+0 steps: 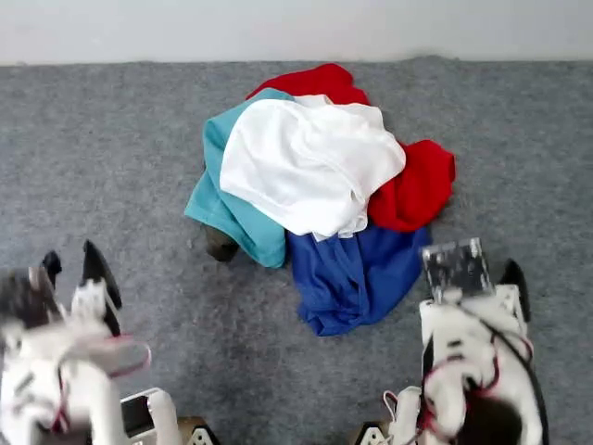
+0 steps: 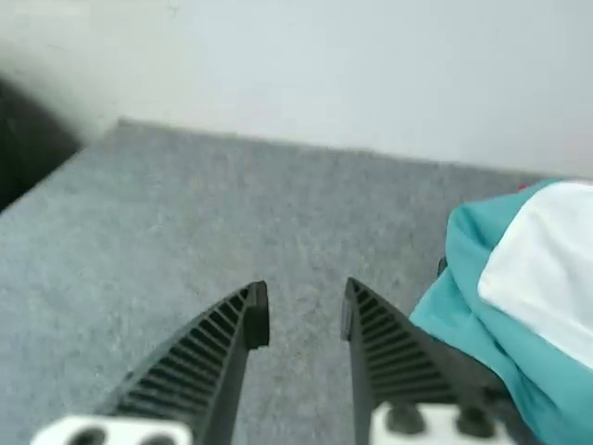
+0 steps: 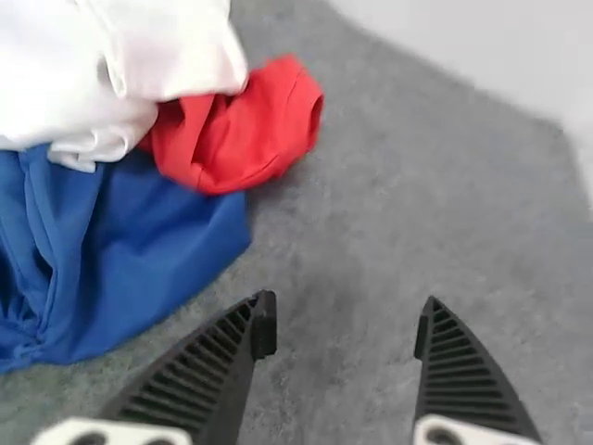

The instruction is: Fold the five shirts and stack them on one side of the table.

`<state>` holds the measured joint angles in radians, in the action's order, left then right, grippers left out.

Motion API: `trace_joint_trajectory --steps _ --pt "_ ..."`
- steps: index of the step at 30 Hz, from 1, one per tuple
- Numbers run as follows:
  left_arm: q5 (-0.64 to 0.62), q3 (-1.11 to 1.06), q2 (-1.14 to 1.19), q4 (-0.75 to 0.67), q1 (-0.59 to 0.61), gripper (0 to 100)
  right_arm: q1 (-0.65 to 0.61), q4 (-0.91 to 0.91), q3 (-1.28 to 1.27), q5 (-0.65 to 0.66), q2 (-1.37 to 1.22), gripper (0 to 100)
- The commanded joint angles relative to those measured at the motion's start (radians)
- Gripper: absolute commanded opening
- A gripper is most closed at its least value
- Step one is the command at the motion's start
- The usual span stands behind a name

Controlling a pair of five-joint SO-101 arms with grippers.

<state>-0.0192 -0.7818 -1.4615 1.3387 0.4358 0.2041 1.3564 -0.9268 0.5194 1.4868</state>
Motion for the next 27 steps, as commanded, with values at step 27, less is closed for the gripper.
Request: trace_joint_trajectory --steps 27 --pt "0.242 0.401 1.238 -0.015 -0.48 15 -0.142 -0.275 0.16 -0.109 -1.026 24.2"
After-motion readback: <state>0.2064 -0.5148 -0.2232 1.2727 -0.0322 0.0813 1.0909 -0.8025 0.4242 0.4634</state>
